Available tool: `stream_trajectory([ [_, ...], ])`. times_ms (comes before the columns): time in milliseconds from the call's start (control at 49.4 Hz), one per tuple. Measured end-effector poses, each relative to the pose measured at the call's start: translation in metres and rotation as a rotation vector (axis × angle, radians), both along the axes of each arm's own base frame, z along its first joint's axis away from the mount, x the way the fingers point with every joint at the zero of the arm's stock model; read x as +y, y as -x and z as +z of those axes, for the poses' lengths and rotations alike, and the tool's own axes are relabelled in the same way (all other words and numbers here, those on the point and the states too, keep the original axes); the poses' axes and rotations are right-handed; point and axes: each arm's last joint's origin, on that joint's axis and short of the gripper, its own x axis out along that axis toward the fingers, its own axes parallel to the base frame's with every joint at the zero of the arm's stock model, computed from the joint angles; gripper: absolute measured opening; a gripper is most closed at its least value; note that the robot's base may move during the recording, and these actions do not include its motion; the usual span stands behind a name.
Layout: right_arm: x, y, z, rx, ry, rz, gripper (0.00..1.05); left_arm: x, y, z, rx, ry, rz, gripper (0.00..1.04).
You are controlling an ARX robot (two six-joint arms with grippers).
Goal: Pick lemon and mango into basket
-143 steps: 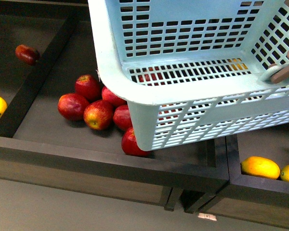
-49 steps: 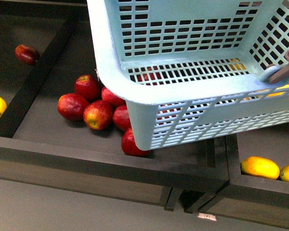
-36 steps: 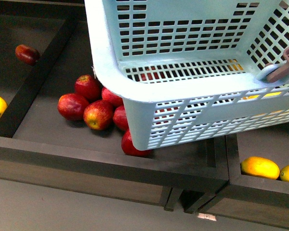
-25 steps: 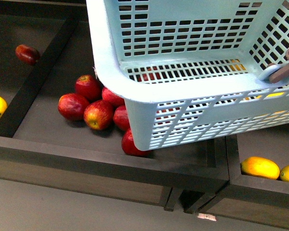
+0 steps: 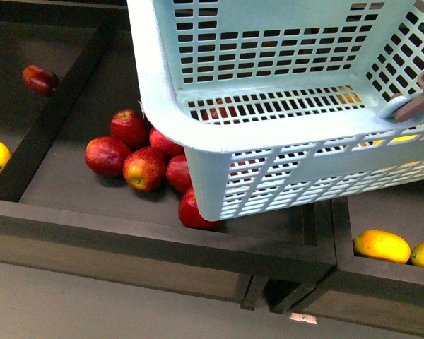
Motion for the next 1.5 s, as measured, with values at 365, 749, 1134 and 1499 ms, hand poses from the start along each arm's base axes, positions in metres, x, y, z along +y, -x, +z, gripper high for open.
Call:
stream_trajectory([
  [365,0.0,0.0001,0.0001,-0.001,0.0,0.0,0.94,0.0,0.0,0.0,0.001,0.001,0.0,0.06],
  [749,-0.0002,0.0009,-0.0001,-0.003,0.0,-0.004,0.96,-0.0032,0.0028,-0.0007,-0.001,-0.003,-0.013,0.06],
  [1134,0.0,0.001,-0.0018,0.004,0.0,0.0,0.96,-0.0009,-0.0004,-0.0021,0.005,-0.003,-0.002,0.06],
  [1499,0.0003,0.0011,-0.0016,0.003,0.0,0.002,0.96,-0.0007,-0.0005,-0.0021,0.003,-0.005,-0.001,0.06],
])
